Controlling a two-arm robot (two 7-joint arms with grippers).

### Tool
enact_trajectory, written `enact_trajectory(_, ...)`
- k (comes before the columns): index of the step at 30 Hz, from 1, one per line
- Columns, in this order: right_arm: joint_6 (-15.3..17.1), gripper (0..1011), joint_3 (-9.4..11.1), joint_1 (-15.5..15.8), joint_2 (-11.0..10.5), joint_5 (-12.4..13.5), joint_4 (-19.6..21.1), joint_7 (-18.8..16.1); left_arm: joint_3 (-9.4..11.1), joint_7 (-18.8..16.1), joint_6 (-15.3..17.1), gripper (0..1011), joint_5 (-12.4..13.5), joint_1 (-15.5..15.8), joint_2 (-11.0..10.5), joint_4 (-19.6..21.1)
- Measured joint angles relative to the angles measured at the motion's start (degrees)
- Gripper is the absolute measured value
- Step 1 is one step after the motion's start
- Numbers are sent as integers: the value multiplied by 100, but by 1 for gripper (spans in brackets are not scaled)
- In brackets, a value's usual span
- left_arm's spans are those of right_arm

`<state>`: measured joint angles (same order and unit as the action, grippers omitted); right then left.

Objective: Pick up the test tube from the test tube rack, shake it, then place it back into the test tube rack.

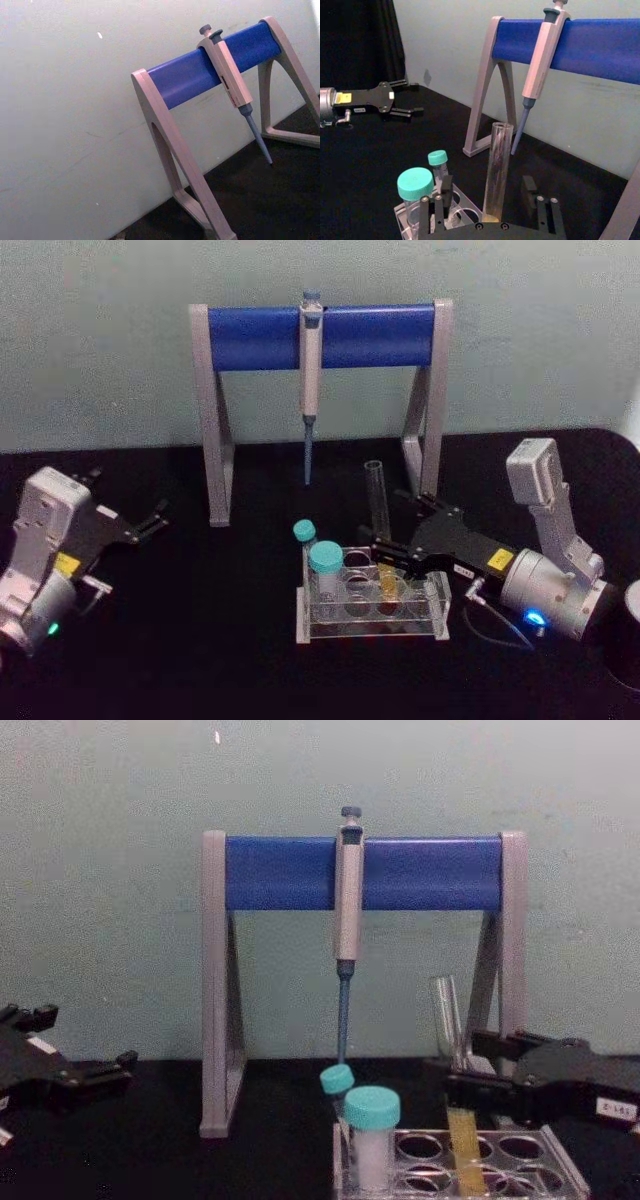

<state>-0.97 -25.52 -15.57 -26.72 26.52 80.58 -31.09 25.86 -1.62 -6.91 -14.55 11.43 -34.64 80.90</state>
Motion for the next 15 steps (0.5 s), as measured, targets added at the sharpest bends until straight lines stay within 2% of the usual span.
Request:
enact_trajectory(6,-2,1000,0,0,0,3,0,0,0,0,0,1010,0,0,0,0)
enact_trajectory(15,-3,1000,0,0,0,7,0,0,0,0,0,1010,0,0,0,0)
